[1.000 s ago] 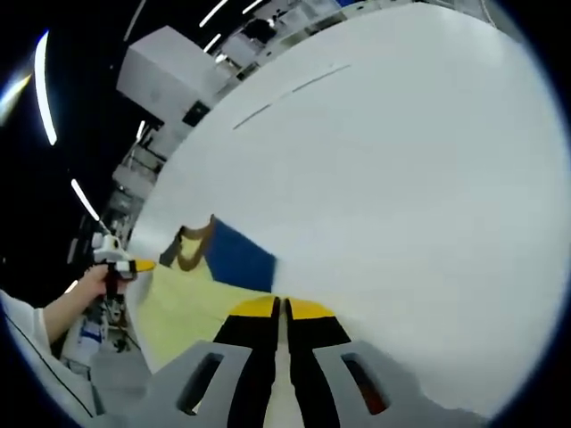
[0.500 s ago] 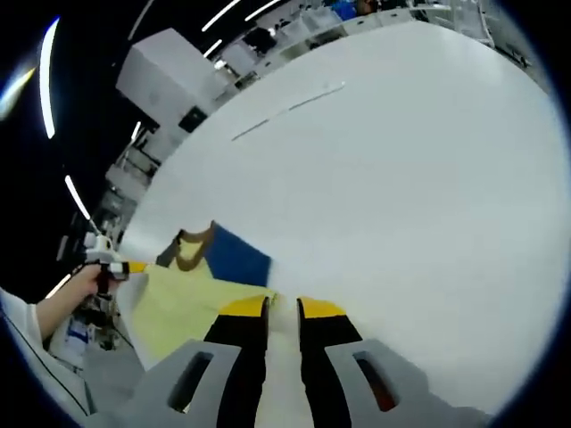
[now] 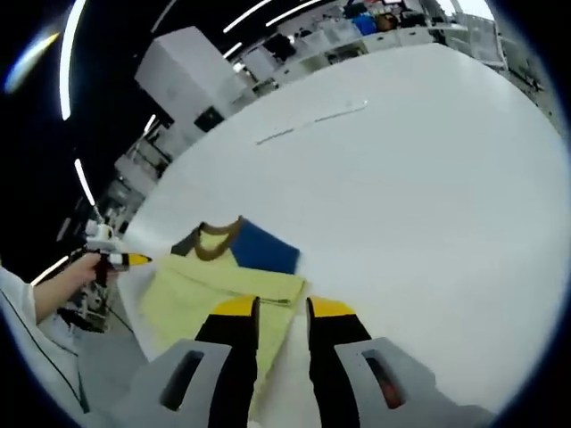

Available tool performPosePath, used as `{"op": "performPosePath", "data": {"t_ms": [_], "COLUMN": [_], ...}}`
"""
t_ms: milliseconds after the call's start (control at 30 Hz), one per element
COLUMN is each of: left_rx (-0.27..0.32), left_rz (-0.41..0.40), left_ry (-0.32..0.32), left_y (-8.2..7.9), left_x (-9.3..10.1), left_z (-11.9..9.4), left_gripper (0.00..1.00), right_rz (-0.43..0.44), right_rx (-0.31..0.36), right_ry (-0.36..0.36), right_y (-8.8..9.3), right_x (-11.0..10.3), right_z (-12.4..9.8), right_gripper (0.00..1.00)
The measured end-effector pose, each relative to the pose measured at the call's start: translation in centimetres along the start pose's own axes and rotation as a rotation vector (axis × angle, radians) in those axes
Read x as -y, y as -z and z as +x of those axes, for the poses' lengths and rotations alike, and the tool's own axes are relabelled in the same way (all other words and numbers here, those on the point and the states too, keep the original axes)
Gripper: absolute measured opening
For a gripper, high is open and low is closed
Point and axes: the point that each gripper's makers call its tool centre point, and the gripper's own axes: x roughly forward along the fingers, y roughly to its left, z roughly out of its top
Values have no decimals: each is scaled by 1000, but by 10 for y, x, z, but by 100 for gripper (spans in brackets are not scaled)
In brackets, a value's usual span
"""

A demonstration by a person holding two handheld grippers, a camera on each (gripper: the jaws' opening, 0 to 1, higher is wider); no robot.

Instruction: Fold the garment on the visible template until the final outline fits inside the template.

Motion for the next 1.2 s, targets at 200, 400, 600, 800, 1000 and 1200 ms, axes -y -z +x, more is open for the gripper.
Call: {"op": "performPosePath", "data": {"t_ms": [200,400,600,800,1000,1200], "left_rx": [18,25,52,75,82,101], "left_rz": [55,103,116,122,131,157], "left_ry": [-22,-23,-29,-16,4,22], "left_y": [9,21,26,33,43,47], "left_x": [6,12,17,29,39,50], "left_z": [-14,-29,-41,-51,-59,-69], "left_gripper": [29,35,43,49,54,58], "right_rz": [-153,-200,-202,-206,-222,-235], "right_rx": [-25,-40,-34,-23,-22,-48], "right_ry": [42,40,28,10,16,31], "right_y": [5,16,25,30,37,50], "right_x": [-4,-11,-20,-34,-42,-46], "right_z": [-15,-27,-37,-46,-57,-64], "right_gripper": [25,29,37,48,53,60]}}
